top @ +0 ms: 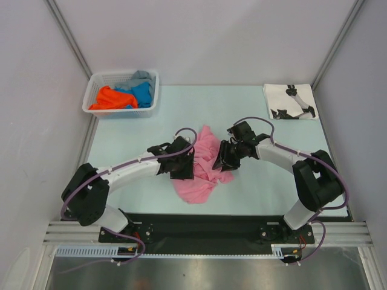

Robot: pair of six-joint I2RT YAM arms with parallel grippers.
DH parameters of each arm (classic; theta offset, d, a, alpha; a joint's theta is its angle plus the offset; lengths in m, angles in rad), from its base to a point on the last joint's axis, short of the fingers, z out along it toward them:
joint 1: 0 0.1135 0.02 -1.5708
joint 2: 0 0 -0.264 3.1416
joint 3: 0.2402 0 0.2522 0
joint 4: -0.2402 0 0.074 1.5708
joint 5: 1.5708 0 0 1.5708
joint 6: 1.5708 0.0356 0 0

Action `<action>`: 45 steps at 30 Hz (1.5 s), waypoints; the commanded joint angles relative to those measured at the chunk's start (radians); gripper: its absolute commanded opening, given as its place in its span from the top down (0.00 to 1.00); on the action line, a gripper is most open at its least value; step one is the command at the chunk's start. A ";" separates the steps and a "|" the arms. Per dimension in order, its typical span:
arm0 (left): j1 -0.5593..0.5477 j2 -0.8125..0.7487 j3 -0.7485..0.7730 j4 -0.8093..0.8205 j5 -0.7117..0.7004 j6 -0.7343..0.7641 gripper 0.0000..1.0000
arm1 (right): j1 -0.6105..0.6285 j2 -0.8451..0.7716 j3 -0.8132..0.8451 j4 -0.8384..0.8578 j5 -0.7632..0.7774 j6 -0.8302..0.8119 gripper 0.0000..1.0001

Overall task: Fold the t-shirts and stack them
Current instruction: Flatten the tshirt out

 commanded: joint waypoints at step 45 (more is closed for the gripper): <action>0.061 0.107 0.170 -0.252 -0.068 -0.195 0.68 | 0.005 0.034 0.032 0.039 -0.035 -0.007 0.65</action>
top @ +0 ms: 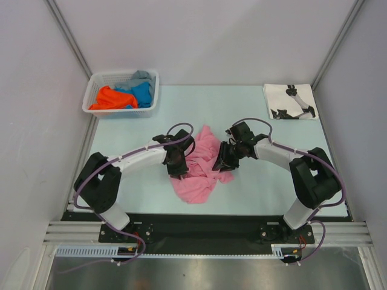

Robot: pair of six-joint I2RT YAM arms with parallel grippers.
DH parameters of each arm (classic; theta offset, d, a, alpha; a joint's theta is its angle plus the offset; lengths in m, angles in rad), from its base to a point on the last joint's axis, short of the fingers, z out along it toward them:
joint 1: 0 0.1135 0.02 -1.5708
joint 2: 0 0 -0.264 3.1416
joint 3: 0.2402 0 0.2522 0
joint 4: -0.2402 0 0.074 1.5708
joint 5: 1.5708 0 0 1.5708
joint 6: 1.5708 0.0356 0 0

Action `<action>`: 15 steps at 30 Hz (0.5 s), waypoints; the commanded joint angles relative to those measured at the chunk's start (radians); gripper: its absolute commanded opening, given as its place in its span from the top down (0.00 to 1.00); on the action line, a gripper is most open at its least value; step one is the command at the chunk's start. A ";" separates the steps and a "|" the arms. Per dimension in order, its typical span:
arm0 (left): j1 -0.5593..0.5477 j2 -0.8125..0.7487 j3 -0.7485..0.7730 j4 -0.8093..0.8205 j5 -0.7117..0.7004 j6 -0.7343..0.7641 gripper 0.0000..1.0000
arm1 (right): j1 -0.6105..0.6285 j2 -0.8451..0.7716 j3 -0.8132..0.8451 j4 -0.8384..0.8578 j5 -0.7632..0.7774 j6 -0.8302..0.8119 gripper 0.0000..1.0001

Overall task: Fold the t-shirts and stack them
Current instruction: Flatten the tshirt out

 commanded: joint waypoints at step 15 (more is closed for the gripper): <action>-0.005 -0.400 -0.003 -0.123 -0.062 0.166 1.00 | -0.137 -0.143 0.229 -0.068 0.055 0.016 1.00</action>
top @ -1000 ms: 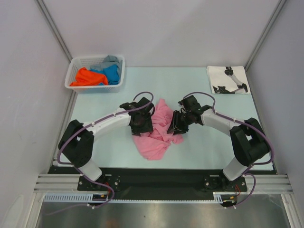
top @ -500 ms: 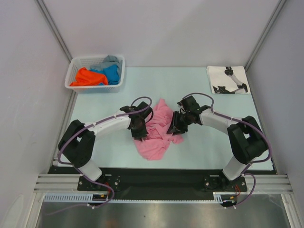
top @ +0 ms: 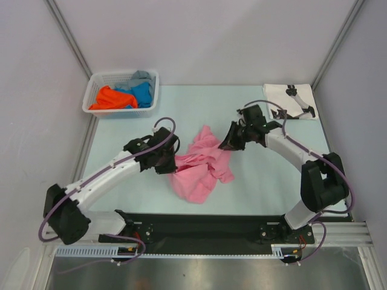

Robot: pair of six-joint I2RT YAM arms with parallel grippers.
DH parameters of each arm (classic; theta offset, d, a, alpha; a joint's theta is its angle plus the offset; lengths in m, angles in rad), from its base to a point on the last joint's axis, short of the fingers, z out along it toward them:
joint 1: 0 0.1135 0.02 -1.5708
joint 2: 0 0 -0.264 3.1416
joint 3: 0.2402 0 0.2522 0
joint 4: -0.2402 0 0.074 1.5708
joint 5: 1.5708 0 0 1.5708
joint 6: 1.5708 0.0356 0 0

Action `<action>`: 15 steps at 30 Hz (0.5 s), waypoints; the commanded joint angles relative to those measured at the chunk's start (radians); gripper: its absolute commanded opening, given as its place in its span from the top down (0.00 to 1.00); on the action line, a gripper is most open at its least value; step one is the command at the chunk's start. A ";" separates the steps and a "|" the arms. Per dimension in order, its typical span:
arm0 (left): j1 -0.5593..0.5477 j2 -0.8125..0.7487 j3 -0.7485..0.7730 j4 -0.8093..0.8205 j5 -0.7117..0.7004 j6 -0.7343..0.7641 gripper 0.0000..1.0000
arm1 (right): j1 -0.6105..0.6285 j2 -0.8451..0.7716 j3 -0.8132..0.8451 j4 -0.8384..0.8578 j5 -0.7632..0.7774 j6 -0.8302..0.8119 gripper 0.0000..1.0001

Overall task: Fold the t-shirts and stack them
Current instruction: Flatten the tshirt out

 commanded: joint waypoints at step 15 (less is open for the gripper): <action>-0.004 -0.377 0.080 0.033 0.154 0.281 1.00 | -0.243 -0.305 0.263 0.111 0.012 0.104 1.00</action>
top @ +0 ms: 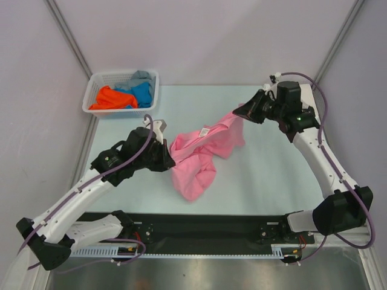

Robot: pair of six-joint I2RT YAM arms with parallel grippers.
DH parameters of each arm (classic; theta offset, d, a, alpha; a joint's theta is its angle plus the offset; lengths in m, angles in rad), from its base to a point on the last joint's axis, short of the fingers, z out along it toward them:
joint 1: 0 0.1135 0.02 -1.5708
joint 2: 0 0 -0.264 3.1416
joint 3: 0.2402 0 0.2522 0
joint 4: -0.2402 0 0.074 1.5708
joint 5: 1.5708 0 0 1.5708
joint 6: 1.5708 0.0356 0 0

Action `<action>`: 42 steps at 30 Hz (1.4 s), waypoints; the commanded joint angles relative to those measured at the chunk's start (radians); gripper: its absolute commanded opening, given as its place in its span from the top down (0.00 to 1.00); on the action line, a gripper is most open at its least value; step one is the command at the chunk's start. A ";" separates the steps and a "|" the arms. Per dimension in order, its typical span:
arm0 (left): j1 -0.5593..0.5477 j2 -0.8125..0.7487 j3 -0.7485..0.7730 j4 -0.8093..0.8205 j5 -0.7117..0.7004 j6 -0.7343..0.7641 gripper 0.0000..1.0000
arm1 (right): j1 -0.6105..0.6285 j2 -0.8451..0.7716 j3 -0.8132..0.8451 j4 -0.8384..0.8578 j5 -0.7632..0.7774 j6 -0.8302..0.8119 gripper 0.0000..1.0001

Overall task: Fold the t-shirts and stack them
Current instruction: Flatten the tshirt out

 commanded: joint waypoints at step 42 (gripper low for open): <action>0.260 0.092 -0.013 -0.065 -0.328 -0.158 1.00 | 0.080 0.878 0.852 0.543 -0.147 0.141 0.87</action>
